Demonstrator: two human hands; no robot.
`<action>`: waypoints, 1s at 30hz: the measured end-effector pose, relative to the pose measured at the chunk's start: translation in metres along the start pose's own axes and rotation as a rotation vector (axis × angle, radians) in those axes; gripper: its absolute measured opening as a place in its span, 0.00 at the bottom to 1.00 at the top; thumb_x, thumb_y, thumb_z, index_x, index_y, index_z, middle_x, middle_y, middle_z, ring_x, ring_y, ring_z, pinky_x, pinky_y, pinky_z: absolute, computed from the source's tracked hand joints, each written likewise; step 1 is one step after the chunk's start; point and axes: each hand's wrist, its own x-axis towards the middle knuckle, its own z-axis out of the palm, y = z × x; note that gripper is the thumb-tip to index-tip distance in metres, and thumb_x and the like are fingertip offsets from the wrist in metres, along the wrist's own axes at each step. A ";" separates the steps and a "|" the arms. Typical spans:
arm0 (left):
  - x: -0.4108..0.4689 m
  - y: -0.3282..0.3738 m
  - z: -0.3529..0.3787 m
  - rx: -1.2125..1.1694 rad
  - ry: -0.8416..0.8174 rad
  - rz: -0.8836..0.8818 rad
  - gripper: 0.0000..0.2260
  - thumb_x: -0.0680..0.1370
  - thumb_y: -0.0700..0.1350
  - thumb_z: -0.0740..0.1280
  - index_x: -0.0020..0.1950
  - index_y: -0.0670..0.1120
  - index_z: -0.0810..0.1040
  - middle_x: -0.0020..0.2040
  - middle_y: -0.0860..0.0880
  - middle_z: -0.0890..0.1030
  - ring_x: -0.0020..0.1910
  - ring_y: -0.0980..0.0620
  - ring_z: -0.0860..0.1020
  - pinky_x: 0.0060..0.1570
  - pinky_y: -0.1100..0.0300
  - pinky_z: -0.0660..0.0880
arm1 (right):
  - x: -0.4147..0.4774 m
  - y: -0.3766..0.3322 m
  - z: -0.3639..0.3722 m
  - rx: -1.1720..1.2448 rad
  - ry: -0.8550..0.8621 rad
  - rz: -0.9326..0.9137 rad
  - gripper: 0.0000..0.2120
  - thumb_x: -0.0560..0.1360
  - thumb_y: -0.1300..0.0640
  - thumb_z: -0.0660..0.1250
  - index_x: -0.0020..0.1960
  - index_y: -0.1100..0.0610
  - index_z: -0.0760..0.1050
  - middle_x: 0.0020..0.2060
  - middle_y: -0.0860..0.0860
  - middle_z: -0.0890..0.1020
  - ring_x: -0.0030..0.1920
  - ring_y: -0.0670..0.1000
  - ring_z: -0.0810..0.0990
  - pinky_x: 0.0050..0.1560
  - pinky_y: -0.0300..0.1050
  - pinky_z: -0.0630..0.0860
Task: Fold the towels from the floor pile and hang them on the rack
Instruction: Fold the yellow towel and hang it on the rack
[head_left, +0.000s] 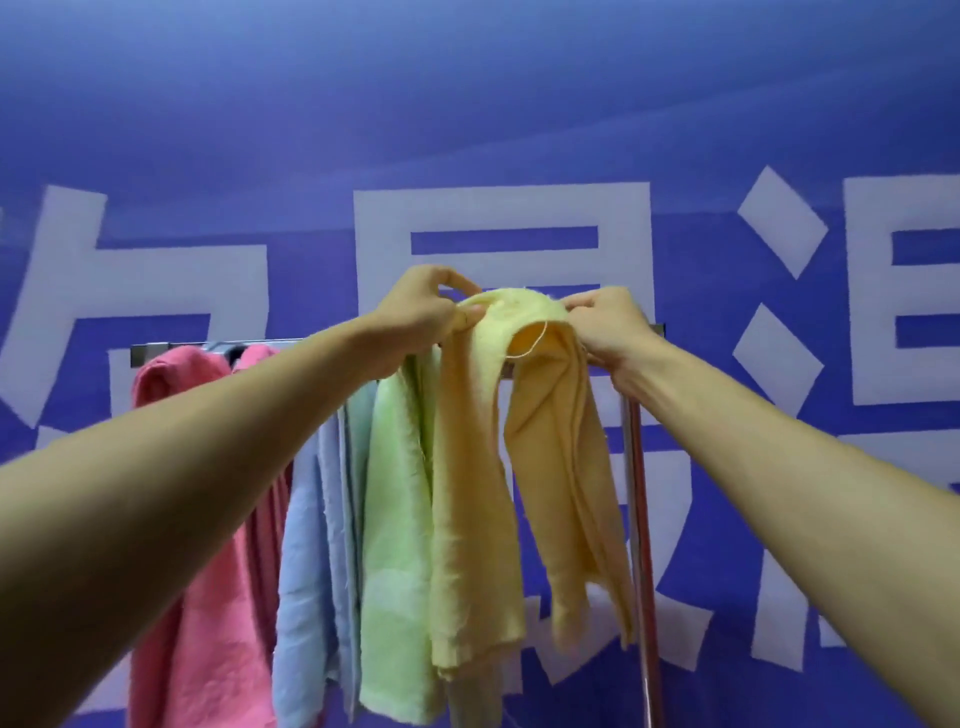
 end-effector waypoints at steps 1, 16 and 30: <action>0.008 -0.006 0.000 0.060 0.048 0.028 0.12 0.76 0.45 0.69 0.59 0.48 0.76 0.46 0.47 0.79 0.39 0.53 0.76 0.31 0.61 0.74 | 0.007 0.001 0.006 -0.027 0.037 -0.006 0.03 0.72 0.58 0.71 0.42 0.56 0.84 0.40 0.54 0.84 0.41 0.50 0.80 0.36 0.44 0.78; 0.019 -0.047 0.021 0.923 0.062 0.337 0.08 0.76 0.44 0.63 0.43 0.53 0.80 0.44 0.49 0.83 0.52 0.47 0.76 0.63 0.49 0.52 | 0.010 0.049 0.051 -0.558 0.073 -0.202 0.17 0.79 0.56 0.59 0.32 0.55 0.75 0.37 0.58 0.79 0.39 0.60 0.78 0.37 0.51 0.75; -0.053 -0.036 0.009 0.548 0.050 0.391 0.11 0.76 0.43 0.67 0.58 0.51 0.81 0.57 0.51 0.78 0.62 0.52 0.72 0.70 0.53 0.59 | -0.042 0.044 0.022 -0.377 -0.054 -0.100 0.13 0.80 0.64 0.59 0.59 0.55 0.78 0.52 0.51 0.82 0.53 0.49 0.80 0.50 0.42 0.77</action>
